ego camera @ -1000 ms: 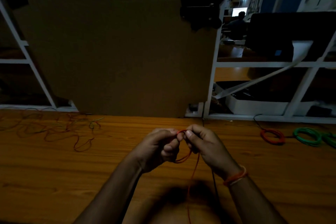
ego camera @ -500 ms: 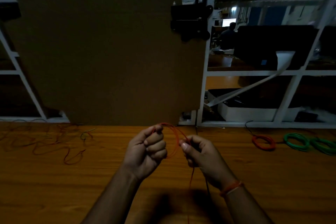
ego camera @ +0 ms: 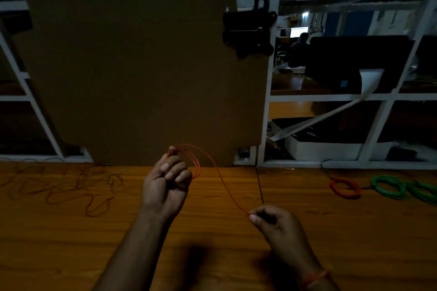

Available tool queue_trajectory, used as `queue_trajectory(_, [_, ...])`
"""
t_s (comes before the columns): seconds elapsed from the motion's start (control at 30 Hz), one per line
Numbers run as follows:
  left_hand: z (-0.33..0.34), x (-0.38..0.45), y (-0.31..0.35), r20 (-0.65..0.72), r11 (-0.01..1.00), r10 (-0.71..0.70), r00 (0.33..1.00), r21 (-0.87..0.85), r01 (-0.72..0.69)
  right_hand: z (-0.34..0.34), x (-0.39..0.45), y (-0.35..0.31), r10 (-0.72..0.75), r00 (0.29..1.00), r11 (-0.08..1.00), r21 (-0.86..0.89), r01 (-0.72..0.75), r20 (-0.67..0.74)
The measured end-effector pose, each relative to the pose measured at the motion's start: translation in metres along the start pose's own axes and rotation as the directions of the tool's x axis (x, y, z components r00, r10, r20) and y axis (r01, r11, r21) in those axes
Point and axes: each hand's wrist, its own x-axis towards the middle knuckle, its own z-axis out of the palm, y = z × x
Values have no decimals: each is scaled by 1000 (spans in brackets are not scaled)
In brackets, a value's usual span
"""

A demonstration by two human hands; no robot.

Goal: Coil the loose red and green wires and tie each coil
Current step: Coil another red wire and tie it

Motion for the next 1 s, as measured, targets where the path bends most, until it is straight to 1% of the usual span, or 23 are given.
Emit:
queue_trajectory(0.03, [0, 1, -2, 5, 999, -4, 1000, 37, 4, -1, 0, -6, -96, 995, 992, -75, 98, 22])
queue_trajectory(0.1, [1, 2, -7, 6, 993, -4, 1000, 122, 3, -4, 0, -17, -256, 964, 944, -196, 265, 71])
queue_trajectory(0.17, [3, 2, -12, -8, 976, 19, 1000, 216, -17, -4, 2, -27, -324, 938, 895, -282, 345, 121])
queue_trajectory(0.27, [7, -1, -18, -21, 947, 47, 999, 318, -38, -3, 5, -38, -328, 934, 844, -399, 357, 143])
queue_trajectory(0.33, [10, -3, -19, -20, 950, 33, 999, 310, -25, -2, 10, -39, -298, 948, 831, -458, 316, 114])
queue_trajectory(0.4, [12, -7, -17, -7, 972, -14, 1000, 235, 16, -3, 15, -40, -231, 967, 815, -521, 255, 112])
queue_trajectory(0.47, [11, -10, -14, 14, 991, -68, 998, 119, 65, -3, 18, -40, -152, 975, 783, -582, 220, 164])
queue_trajectory(0.5, [10, -11, -12, 28, 995, -77, 997, 59, 75, -2, 19, -39, -124, 971, 784, -580, 222, 204])
queue_trajectory(0.53, [8, -10, -9, 47, 997, -75, 996, 0, 75, -1, 20, -38, -100, 967, 812, -542, 216, 236])
queue_trajectory(0.57, [5, -9, -5, 67, 996, -60, 996, -59, 64, 0, 20, -34, -73, 965, 869, -459, 186, 252])
queue_trajectory(0.63, [2, -6, 3, 94, 985, -23, 995, -168, 39, 3, 18, -23, 6, 971, 974, -221, 49, 240])
queue_trajectory(0.67, [0, -4, 7, 94, 977, -5, 996, -213, 25, 4, 16, -17, 56, 971, 993, -110, -31, 234])
queue_trajectory(0.73, [-5, 0, 16, 69, 964, 38, 997, -267, -19, 6, 9, -3, 153, 960, 981, 83, -176, 233])
queue_trajectory(0.77, [-8, 2, 20, 54, 959, 57, 997, -281, -40, 8, 4, 2, 197, 957, 960, 154, -233, 214])
queue_trajectory(0.8, [-10, 3, 24, 43, 956, 75, 996, -287, -59, 9, 0, 6, 231, 959, 944, 199, -262, 165])
queue_trajectory(0.87, [-14, 6, 27, 13, 960, 100, 995, -265, -93, 11, -6, 8, 256, 967, 943, 217, -254, 20])
queue_trajectory(0.9, [-15, 6, 26, -8, 964, 108, 994, -245, -107, 12, -7, 9, 236, 971, 954, 198, -225, -34])
queue_trajectory(0.93, [-14, 5, 24, -31, 968, 115, 993, -222, -120, 11, -7, 7, 193, 979, 969, 166, -181, -58])
queue_trajectory(1.0, [-11, 3, 17, -73, 976, 122, 990, -174, -133, 9, -6, 2, 70, 997, 996, 63, -68, -27])
